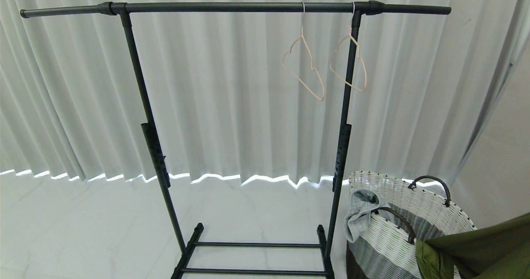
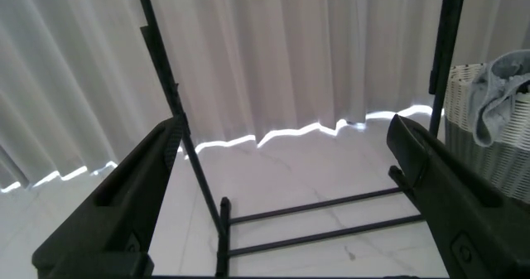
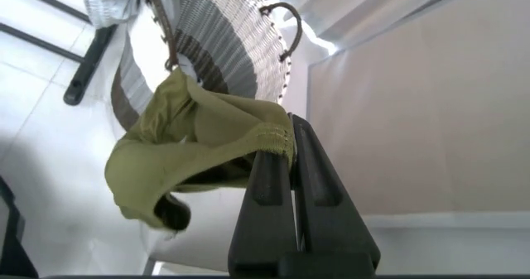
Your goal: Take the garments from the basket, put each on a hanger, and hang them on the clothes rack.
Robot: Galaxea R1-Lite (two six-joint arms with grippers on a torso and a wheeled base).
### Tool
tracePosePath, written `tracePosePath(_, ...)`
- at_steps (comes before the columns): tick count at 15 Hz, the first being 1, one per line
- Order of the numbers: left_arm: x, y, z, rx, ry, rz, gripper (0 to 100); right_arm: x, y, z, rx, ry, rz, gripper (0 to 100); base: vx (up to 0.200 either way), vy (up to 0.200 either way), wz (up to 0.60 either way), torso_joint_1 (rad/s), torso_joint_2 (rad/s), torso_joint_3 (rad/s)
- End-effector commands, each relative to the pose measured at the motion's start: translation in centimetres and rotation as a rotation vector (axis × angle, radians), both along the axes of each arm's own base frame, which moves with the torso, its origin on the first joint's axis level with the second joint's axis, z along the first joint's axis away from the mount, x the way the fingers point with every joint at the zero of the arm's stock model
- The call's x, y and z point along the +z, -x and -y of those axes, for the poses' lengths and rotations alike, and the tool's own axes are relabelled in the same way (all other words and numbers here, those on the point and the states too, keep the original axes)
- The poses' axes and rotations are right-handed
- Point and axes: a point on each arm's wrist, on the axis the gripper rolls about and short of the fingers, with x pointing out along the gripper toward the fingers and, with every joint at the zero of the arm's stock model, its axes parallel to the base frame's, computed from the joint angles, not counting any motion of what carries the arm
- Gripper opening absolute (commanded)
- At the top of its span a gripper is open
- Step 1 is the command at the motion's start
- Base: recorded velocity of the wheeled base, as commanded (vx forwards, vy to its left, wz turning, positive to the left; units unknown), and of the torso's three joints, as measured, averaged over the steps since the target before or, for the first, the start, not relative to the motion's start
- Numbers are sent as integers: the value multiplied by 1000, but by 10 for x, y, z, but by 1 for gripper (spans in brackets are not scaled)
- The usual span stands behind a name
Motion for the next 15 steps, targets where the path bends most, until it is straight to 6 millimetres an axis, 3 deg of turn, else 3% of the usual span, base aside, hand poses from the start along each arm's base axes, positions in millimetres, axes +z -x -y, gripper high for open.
tracePosePath(1, 0, 0, 0, 0, 2, 1, 100, -1, -2, 0, 5, 0, -11, 0, 0, 200, 0, 2, 7, 2)
tracePosePath(13, 0, 0, 0, 1, 3, -1, 100, -5, -13, -12, 133, -10, -52, 0, 0, 200, 0, 4, 3, 4)
tracePosePath(15, 0, 0, 0, 6, -4, 0, 100, -5, -17, -21, 206, -31, -53, 0, 0, 0, 0, 0, 0, 0)
